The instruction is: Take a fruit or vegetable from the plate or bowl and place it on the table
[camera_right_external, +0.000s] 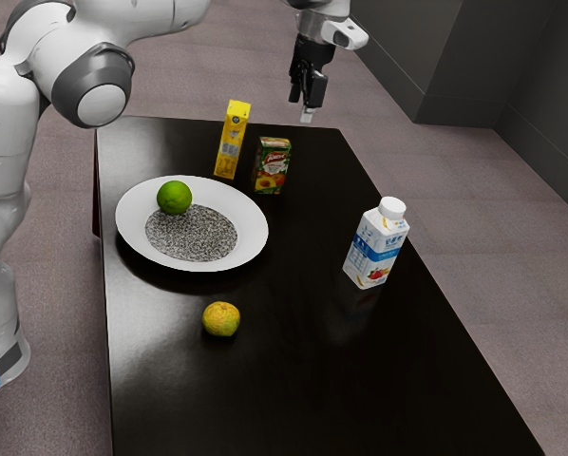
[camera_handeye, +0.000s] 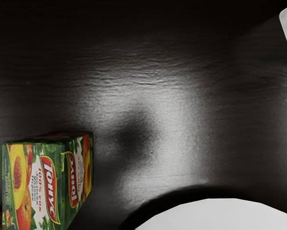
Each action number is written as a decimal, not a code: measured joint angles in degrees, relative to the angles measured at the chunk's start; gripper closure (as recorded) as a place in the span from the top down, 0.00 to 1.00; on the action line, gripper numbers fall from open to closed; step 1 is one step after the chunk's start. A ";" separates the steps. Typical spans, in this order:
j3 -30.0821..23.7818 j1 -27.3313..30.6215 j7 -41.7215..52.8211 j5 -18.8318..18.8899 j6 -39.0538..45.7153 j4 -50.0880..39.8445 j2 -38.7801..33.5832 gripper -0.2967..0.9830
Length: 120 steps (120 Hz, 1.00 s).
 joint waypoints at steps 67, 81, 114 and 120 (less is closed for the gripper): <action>-3.26 -1.98 -5.72 3.51 -3.91 4.78 -1.86 0.77; -4.78 -2.08 0.67 5.47 -3.07 4.39 -1.77 0.77; -6.28 -4.04 16.87 13.87 -6.29 2.32 4.58 0.77; -6.34 -6.69 18.47 18.14 -7.98 2.31 3.88 0.77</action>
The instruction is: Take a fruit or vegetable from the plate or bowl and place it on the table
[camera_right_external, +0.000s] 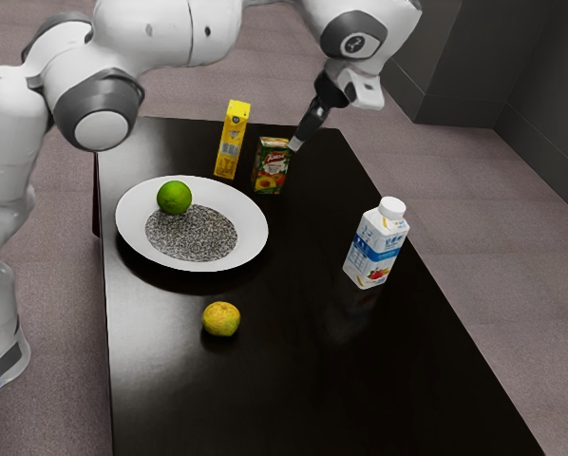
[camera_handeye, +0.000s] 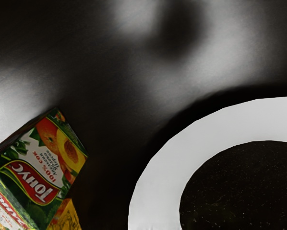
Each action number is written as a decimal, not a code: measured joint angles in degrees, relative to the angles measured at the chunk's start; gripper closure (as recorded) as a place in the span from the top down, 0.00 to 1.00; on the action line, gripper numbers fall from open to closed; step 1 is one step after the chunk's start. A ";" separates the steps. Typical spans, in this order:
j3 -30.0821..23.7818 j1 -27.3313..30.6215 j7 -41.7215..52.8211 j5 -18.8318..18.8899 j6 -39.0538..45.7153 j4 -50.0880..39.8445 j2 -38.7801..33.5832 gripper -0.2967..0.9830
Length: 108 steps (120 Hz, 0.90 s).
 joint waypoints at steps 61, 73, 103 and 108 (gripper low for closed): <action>4.89 -6.89 27.31 0.35 6.17 -22.57 -24.20 0.74; 6.40 -5.90 31.36 -0.96 6.79 -23.69 -24.30 0.75; 7.33 -12.95 42.61 6.42 12.90 -36.40 -35.64 0.76; 7.26 -13.84 43.97 7.62 13.63 -35.58 -33.18 0.76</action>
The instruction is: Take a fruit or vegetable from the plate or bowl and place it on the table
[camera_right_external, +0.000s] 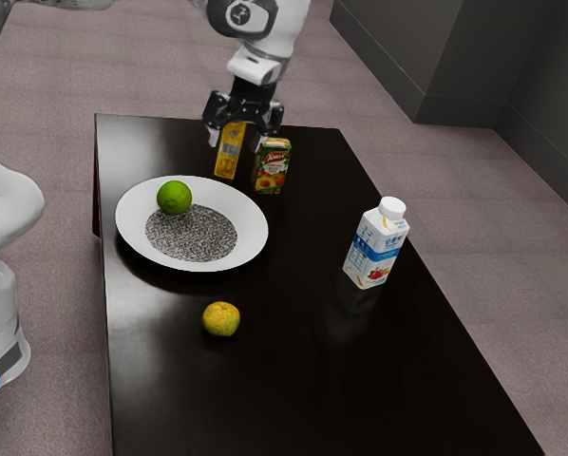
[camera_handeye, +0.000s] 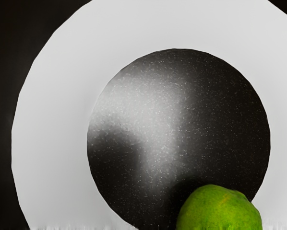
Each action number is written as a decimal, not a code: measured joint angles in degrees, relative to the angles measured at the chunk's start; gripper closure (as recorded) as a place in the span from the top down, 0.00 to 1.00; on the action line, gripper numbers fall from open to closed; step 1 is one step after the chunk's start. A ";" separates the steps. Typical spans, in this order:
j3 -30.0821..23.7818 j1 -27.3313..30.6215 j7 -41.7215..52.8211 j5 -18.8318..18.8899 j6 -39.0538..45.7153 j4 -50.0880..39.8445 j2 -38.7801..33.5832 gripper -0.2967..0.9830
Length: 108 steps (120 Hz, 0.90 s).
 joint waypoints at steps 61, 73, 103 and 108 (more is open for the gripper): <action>4.71 0.42 11.75 11.33 15.87 -20.46 -16.71 0.74; 5.20 -1.10 13.08 13.94 18.07 -21.88 -16.75 0.73; 7.83 -1.84 15.67 16.91 21.04 -22.76 -16.72 0.73; 7.80 -1.78 15.99 17.10 20.92 -22.50 -16.72 0.73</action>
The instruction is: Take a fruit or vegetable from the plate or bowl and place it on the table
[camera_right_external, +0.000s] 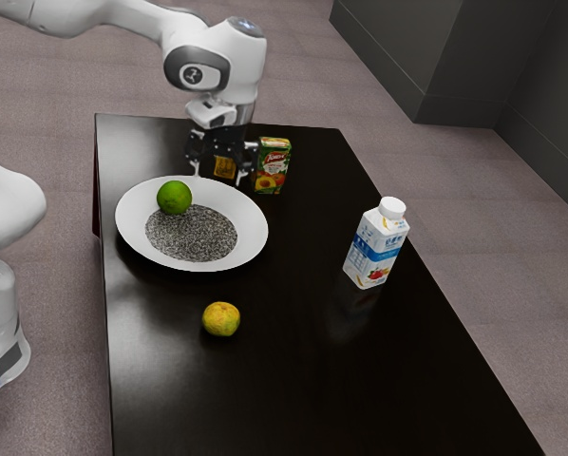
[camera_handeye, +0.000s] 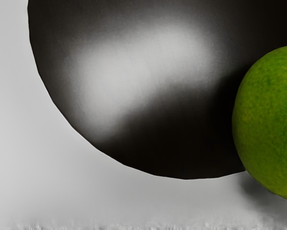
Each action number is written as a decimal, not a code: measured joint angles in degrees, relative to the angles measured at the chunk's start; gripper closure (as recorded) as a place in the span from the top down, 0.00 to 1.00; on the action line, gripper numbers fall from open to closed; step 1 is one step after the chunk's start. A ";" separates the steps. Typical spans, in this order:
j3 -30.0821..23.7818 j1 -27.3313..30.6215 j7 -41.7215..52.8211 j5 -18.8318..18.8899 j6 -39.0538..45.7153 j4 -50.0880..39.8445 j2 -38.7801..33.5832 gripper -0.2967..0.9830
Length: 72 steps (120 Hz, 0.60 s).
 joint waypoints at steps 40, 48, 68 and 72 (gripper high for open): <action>-5.23 7.60 -0.64 -5.11 -7.76 1.33 -0.35 0.76; -5.36 7.79 -1.40 -5.50 -8.33 0.49 -0.35 0.77; -5.84 7.93 -5.61 -5.65 -9.41 0.09 -0.27 0.77; -5.85 7.95 -6.74 -5.56 -9.67 0.07 -0.27 0.77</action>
